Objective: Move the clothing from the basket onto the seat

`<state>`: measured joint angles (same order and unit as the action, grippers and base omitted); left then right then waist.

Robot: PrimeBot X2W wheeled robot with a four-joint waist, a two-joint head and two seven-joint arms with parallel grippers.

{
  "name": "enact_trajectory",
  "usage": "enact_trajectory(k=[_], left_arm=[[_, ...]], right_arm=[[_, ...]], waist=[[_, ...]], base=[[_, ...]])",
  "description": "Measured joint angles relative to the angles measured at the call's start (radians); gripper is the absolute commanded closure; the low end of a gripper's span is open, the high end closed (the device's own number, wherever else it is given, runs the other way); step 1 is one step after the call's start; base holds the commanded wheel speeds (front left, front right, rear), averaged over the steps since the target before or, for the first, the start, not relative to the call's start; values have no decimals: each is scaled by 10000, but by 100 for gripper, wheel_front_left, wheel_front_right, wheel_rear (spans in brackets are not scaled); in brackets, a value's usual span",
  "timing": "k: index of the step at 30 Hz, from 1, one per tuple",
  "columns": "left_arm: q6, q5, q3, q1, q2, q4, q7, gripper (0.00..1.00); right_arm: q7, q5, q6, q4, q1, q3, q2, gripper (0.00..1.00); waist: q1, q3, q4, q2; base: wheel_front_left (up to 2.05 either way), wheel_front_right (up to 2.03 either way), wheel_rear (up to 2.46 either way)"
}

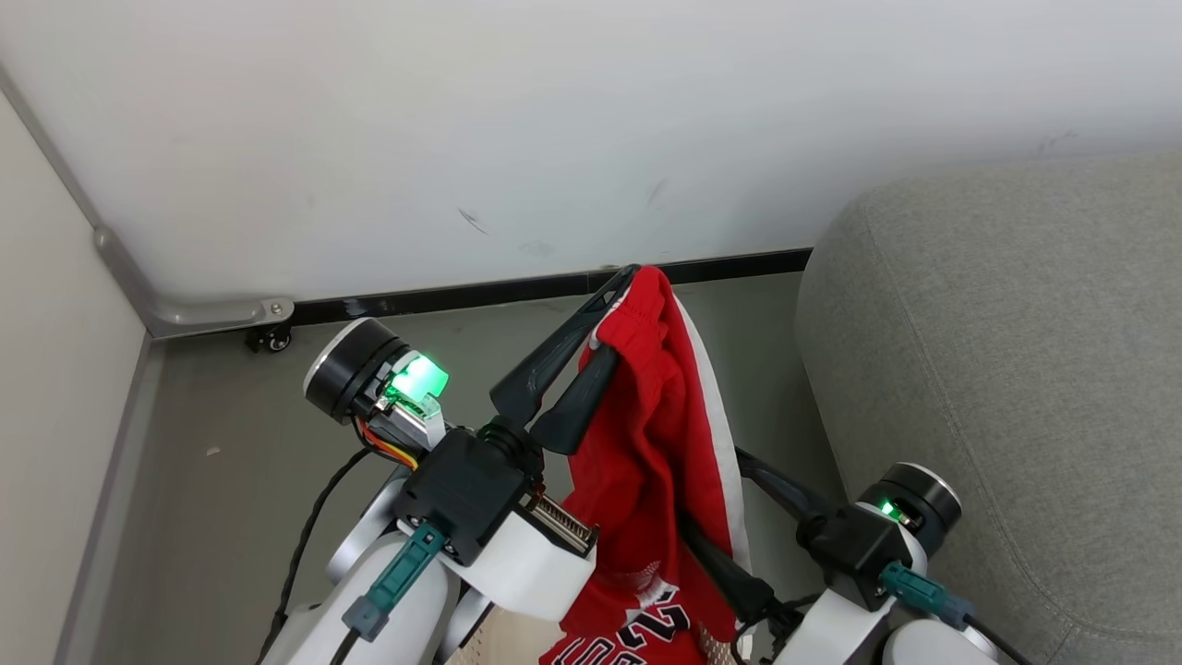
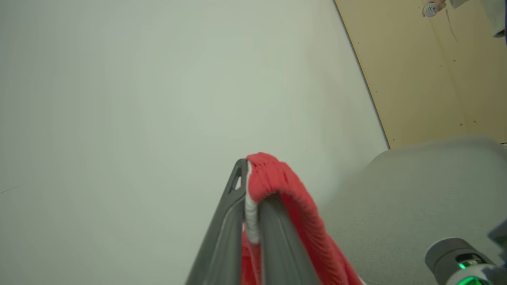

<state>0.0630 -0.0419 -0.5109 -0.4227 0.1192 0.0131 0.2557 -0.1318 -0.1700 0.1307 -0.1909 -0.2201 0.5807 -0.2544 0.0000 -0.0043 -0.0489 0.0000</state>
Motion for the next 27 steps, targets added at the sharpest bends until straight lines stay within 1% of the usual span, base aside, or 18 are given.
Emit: enact_trajectory(k=[1,2,6,7,8,15,20,27], left_arm=[[2,-27,-6,0,-8,-4,0,100],[25,-119,-8,0,-31,-8,0,100],[92,-445,17,6,-88,-10,0,100],[94,-518,21,7,-102,-10,0,100],[94,-527,25,7,-100,-10,0,100],[121,-742,238,43,-105,-270,0,100],[107,-878,656,188,111,-1022,0,100],[-13,-1329,1260,636,376,-2184,0,100]], right_arm=[[0,0,0,-67,-53,35,0,39],[0,-2,0,-94,-100,29,0,58],[-46,-92,0,-230,-298,-2,69,81],[-59,-92,0,-290,-370,-8,75,89],[-104,-92,0,-362,-439,-6,82,100],[-282,-115,0,-495,-536,23,88,100],[-454,-314,0,-504,-533,-71,138,100],[-560,-957,0,-280,-444,-502,255,100]], waist=[[0,8,11,0],[0,18,19,0],[0,68,15,0],[0,83,11,0],[0,100,5,0],[0,213,-50,0],[1,291,-155,0],[0,374,-359,0]], base=[[0,0,0],[0,0,0],[0,0,0],[0,0,0],[0,0,0],[0,0,0],[0,0,0],[0,0,0]])
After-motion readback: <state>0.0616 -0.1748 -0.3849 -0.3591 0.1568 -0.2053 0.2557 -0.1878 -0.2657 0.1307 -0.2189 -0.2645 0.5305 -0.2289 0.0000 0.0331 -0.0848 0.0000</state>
